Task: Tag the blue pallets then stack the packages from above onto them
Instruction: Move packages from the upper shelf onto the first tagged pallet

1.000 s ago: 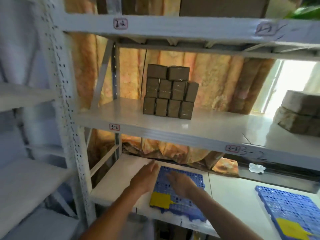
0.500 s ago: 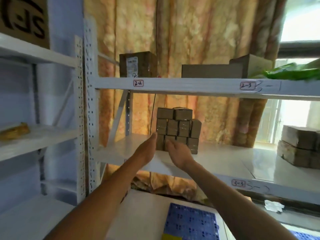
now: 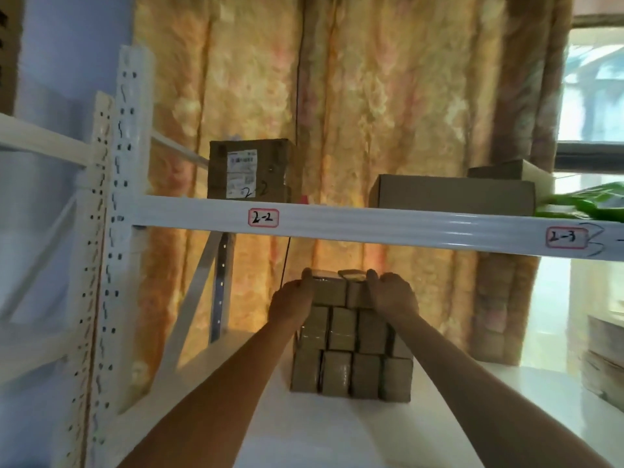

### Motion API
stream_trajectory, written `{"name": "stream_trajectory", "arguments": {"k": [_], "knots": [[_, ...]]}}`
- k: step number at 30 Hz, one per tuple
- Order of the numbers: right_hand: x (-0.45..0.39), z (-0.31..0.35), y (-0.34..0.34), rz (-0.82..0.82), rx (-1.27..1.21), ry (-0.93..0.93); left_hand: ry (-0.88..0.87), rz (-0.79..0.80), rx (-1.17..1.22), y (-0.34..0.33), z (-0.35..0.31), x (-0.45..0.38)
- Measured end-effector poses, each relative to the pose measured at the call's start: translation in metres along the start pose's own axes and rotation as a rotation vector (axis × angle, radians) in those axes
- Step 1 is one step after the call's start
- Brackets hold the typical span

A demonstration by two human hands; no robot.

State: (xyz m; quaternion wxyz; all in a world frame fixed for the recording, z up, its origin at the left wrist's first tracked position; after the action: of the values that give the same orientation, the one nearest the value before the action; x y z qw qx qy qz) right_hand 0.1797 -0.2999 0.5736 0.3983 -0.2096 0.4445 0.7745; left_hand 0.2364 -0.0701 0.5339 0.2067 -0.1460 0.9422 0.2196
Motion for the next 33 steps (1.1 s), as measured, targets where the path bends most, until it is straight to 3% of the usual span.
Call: {"name": "stream_trajectory", "arguments": {"k": [3,8,11,16,23,26,28,33], "knots": [[0.0,-0.005,0.016,-0.115,-0.206,-0.15,-0.088,-0.125,-0.057,0.006,-0.007,-0.001],[0.04,0.006,0.073,-0.225,-0.733,-0.077,-0.16,-0.04,0.575,0.032,-0.029,0.043],[0.103,-0.003,0.097,-0.139,-0.927,0.001,-0.217,-0.02,0.707,0.053,-0.018,0.107],[0.216,-0.057,0.117,-0.042,-0.975,-0.065,-0.154,0.017,0.74,0.063,0.026,0.225],[0.368,-0.141,0.137,0.072,-0.938,-0.239,0.164,0.0,0.779,0.051,0.106,0.39],[0.436,-0.179,0.136,0.143,-0.905,-0.326,0.285,0.053,0.636,0.042,0.143,0.462],[0.478,-0.2,0.134,0.202,-0.868,-0.399,0.288,0.016,0.451,0.041,0.167,0.497],[0.537,-0.236,0.124,0.275,-0.837,-0.616,0.344,-0.016,0.302,0.042,0.189,0.546]]}}
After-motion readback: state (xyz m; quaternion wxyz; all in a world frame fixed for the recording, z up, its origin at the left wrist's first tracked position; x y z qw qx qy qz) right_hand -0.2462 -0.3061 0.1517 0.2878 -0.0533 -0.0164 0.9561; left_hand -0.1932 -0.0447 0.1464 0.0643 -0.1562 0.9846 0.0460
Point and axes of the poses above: each hand's wrist, its own x-axis away from the middle knuckle, its own y-axis out of the back of the hand, z = x × y, the point moved 7 cm from there along -x, towards the middle knuckle, and after that the axes turned 12 degrees about -z, right-handed, at the moved point
